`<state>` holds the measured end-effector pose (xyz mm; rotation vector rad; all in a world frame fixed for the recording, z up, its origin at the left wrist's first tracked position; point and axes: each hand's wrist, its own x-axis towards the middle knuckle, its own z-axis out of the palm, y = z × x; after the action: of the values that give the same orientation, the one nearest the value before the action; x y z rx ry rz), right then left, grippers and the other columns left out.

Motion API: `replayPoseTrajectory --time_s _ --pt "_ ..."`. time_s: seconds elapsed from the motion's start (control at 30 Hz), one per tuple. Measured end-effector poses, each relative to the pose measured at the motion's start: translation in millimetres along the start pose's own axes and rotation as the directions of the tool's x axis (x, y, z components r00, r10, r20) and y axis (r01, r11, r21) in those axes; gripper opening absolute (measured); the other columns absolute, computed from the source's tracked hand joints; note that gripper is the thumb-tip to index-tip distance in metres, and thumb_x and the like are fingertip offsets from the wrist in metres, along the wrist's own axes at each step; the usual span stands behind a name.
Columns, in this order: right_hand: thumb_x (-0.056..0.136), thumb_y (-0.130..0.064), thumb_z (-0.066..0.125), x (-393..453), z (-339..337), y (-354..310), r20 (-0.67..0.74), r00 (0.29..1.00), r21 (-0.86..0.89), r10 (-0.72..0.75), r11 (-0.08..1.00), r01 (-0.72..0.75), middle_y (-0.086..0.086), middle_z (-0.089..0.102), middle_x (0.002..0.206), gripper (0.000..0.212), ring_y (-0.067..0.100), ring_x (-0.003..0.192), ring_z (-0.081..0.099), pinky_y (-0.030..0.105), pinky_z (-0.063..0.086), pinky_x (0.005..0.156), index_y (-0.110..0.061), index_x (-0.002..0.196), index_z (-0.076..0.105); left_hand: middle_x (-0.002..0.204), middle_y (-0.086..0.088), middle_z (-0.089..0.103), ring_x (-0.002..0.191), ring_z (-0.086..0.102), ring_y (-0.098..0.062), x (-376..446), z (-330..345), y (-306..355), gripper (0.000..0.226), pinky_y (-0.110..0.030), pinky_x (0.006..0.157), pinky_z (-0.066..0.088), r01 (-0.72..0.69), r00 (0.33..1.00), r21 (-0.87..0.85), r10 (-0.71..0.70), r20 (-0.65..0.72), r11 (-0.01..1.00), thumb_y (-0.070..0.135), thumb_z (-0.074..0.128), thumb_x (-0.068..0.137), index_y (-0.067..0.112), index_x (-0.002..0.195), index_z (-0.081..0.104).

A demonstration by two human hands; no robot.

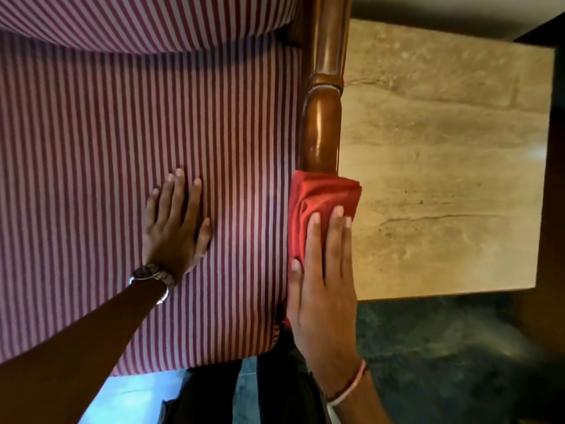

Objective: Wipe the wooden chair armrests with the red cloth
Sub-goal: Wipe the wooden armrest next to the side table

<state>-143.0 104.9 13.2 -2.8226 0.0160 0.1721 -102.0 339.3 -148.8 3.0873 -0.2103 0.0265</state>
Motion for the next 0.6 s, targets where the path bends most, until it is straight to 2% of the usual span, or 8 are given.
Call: replayPoseTrajectory --time_s 0.1,0.17,0.27,0.33,0.43,0.5,0.6 --pt "0.104 -0.021 0.041 39 -1 -4 -0.042 0.999 -0.002 -0.026 1.0 0.026 0.016 0.008 0.174 0.066 0.032 0.162 0.006 0.051 0.031 0.128 -0.013 0.164 0.015 0.169 -0.02 0.019 0.158 0.019 -0.032 -1 5 -1 0.07 -0.049 0.127 0.021 -0.008 1.0 -0.002 0.008 -0.013 1.0 0.047 0.024 0.104 0.01 0.163 0.015" --pt "0.104 -0.021 0.037 99 -2 -10 -0.12 0.991 -0.014 -0.066 0.998 0.065 0.021 0.014 0.172 0.062 0.036 0.161 0.011 0.049 0.033 0.126 -0.01 0.163 0.021 0.169 -0.02 0.018 0.159 0.018 -0.031 0 6 -3 0.07 -0.048 0.128 0.02 -0.001 1.0 0.015 0.001 -0.008 1.0 0.047 0.024 0.104 0.011 0.163 0.015" --pt "0.105 -0.021 0.034 163 -4 -13 -0.227 0.973 -0.013 -0.044 0.999 0.043 0.025 0.022 0.17 0.058 0.039 0.16 0.018 0.047 0.035 0.125 -0.006 0.161 0.027 0.169 -0.021 0.02 0.158 0.019 -0.032 -3 5 -2 0.07 -0.048 0.129 0.02 -0.008 1.0 0.025 0.008 -0.014 1.0 0.047 0.024 0.104 0.01 0.163 0.017" --pt "0.109 -0.022 0.034 141 0 -10 -0.223 0.973 -0.009 -0.054 0.999 0.053 0.023 0.019 0.171 0.055 0.035 0.161 0.015 0.045 0.033 0.126 -0.008 0.161 0.025 0.168 -0.022 0.021 0.158 0.02 -0.032 -3 2 -2 0.069 -0.049 0.128 0.021 -0.002 1.0 0.023 0.002 -0.007 1.0 0.047 0.024 0.104 0.009 0.162 0.019" --pt "0.109 -0.019 0.044 43 -1 -4 -0.095 0.995 -0.004 -0.024 1.0 0.023 0.018 0.012 0.173 0.059 0.031 0.162 0.008 0.047 0.03 0.128 -0.011 0.163 0.021 0.169 -0.021 0.021 0.158 0.019 -0.031 -4 2 -1 0.069 -0.047 0.129 0.018 -0.009 1.0 0.015 0.01 -0.02 1.0 0.047 0.024 0.104 0.009 0.162 0.02" --pt "0.105 -0.017 0.049 7 -1 -4 -0.042 0.999 -0.003 -0.013 1.0 0.013 0.017 0.011 0.173 0.065 0.032 0.162 0.008 0.049 0.027 0.13 -0.012 0.163 0.02 0.169 -0.021 0.019 0.159 0.018 -0.031 -5 4 -3 0.069 -0.046 0.129 0.016 -0.002 1.0 0.025 0.003 -0.027 1.0 0.047 0.024 0.104 0.009 0.162 0.019" --pt "0.105 -0.019 0.041 66 -2 -5 -0.101 0.994 0.028 -0.052 0.998 0.055 0.021 0.015 0.172 0.061 0.036 0.161 0.012 0.047 0.035 0.126 -0.01 0.162 0.023 0.169 -0.02 0.02 0.158 0.02 -0.031 -2 7 -3 0.069 -0.047 0.129 0.018 -0.017 0.999 0.021 0.018 -0.051 1.0 0.047 0.025 0.104 0.01 0.163 0.017"
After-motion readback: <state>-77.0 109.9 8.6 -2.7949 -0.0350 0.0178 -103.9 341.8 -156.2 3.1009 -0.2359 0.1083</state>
